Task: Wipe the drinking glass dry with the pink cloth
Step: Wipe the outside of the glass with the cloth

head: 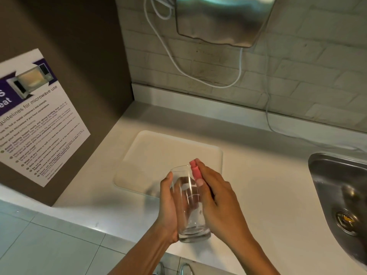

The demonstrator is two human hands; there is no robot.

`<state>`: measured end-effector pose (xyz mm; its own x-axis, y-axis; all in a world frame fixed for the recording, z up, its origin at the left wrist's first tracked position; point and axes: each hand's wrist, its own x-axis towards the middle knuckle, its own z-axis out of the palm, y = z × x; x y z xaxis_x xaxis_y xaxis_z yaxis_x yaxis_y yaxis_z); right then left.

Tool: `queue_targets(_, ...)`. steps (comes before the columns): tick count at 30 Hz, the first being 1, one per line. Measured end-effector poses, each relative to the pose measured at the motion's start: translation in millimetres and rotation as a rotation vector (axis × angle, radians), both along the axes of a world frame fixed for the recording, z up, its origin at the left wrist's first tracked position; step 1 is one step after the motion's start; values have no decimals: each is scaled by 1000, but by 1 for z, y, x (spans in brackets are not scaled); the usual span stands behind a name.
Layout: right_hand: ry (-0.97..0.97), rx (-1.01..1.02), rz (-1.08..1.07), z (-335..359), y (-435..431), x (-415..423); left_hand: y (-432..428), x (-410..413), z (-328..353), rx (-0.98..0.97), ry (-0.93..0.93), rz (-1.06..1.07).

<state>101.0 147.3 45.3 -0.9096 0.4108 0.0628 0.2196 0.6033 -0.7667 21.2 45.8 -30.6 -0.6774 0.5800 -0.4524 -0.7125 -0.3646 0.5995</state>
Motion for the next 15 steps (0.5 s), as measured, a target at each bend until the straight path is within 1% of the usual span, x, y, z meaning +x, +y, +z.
queue_targets(3,8,103,10,-1,-15,3,-1,-5,7,24,-19,49)
queue_targets(5,-17,125,25,-4,-20,14,-3,-9,11,13,-34,81)
queue_targets(7,-32,29,17,-4,-15,19,-2,-9,9,-28,-17,69)
queue_targets(9,-50,-68,-36,-2,-5,12,-1,-6,9,-28,5,31)
queue_targets(11,-23,-71,-73,0,2,4,2,-5,8,-10,0,6)
queue_targets(13,12,-27,-36,1,-6,6,1,-8,12,-7,-23,28)
queue_targets(15,-11,53,67,-4,-17,19,-3,-14,13,-26,-48,76)
